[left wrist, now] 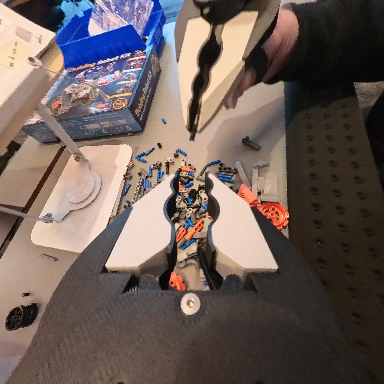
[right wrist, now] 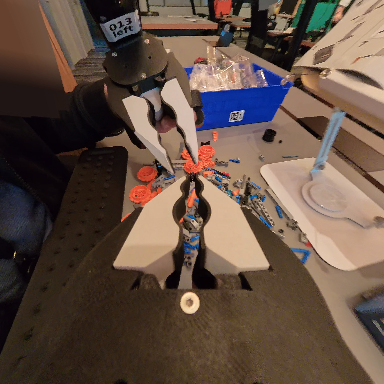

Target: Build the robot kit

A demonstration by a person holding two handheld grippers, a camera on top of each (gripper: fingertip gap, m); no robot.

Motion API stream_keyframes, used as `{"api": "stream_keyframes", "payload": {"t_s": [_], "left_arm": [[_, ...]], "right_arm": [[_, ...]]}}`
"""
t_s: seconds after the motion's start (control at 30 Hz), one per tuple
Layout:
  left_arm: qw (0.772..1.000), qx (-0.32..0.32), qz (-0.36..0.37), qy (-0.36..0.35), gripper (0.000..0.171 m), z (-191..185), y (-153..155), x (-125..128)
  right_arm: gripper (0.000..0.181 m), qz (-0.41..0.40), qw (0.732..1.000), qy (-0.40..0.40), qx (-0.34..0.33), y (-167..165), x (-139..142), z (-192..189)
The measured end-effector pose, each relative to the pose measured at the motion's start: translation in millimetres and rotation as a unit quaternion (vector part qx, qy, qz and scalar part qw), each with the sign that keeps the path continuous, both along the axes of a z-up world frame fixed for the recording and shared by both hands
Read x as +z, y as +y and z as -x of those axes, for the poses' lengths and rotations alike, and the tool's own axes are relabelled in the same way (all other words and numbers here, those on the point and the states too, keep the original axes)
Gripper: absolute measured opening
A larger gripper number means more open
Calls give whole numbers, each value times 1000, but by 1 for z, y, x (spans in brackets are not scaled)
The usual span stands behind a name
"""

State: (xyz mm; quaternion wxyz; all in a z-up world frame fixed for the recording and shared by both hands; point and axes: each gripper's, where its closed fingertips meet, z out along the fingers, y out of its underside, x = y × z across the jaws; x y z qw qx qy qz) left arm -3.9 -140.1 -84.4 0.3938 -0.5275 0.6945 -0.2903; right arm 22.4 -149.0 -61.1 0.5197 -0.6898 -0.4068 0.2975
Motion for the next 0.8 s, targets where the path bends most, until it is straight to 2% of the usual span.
{"api": "stream_keyframes", "payload": {"t_s": [0.13,0.37,0.5,0.57,0.8], "left_arm": [[999,-27,18,36,27,-21,-17,-13],[989,-70,34,129,31,-76,-72,-54],[980,-67,37,186,31,-95,-89,-84],[977,-43,39,207,31,-99,-87,-95],[973,-19,28,230,13,-95,-92,-104]], "right_arm": [[2,-29,998,8,-56,-10,9,-39],[2,-46,986,46,-152,-23,13,-111],[3,-44,984,41,-165,-27,6,-121],[3,-46,985,43,-163,-29,6,-121],[3,-55,985,42,-155,-31,9,-119]]}}
